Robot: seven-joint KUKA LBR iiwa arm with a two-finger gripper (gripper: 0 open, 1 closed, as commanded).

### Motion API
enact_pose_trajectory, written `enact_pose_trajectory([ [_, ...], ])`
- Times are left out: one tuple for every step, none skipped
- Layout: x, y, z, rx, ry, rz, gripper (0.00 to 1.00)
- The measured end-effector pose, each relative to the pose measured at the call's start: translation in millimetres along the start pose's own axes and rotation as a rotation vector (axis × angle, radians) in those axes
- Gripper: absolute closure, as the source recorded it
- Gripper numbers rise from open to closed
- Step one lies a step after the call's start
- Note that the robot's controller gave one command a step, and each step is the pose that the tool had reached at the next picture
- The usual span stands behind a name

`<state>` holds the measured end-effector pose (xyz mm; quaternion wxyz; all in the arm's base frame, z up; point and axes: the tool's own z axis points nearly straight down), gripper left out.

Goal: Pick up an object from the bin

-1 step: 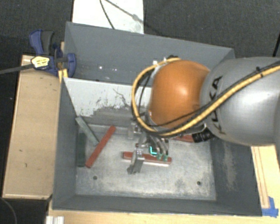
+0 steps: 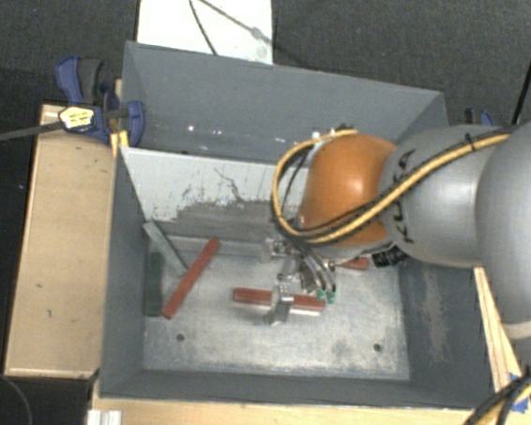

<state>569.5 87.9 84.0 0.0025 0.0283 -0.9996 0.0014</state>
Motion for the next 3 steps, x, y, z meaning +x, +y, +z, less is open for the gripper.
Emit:
enact_pose_trajectory([
  [3.7,-5.4,14.1,-0.003,-0.001,0.074,0.00],
  [3.4,-5.2,13.4,-0.004,-0.002,0.078,1.00],
  [11.6,-12.3,-131.2,-0.004,-0.015,0.040,1.00],
])
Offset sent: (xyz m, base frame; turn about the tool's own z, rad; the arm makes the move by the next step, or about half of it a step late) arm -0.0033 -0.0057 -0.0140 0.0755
